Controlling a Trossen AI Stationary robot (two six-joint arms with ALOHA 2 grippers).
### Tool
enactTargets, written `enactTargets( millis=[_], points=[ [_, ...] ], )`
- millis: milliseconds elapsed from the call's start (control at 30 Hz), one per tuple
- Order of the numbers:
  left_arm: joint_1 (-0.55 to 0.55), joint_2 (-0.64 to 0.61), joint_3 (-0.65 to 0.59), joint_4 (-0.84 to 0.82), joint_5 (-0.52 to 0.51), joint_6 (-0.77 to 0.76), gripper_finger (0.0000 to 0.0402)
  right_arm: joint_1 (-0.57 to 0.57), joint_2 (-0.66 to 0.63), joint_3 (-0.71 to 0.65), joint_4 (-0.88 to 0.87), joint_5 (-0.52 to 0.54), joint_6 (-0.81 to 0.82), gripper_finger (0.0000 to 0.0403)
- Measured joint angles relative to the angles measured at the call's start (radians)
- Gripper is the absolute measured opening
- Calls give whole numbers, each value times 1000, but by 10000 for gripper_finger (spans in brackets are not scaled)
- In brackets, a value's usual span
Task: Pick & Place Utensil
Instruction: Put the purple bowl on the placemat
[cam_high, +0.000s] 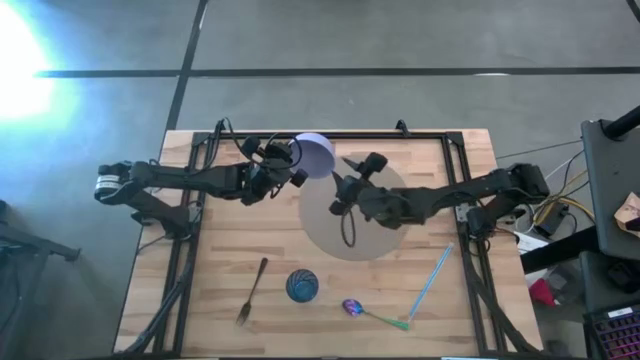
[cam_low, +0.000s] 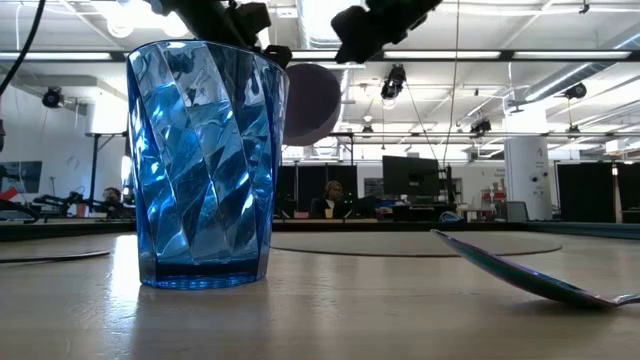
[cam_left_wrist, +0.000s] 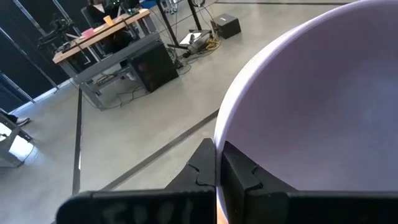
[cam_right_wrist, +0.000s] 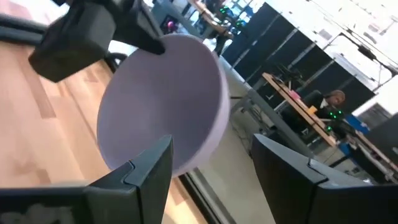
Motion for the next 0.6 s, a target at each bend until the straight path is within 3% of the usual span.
enactTargets(
  millis=[167,600],
  points=[
    [-6,0,0,4,0,24,1,-26,27,35,-15,-68,16,215],
    [-68,0,0,72,-17,98,1,-70,26,30,-20,-75,121,215]
  ],
)
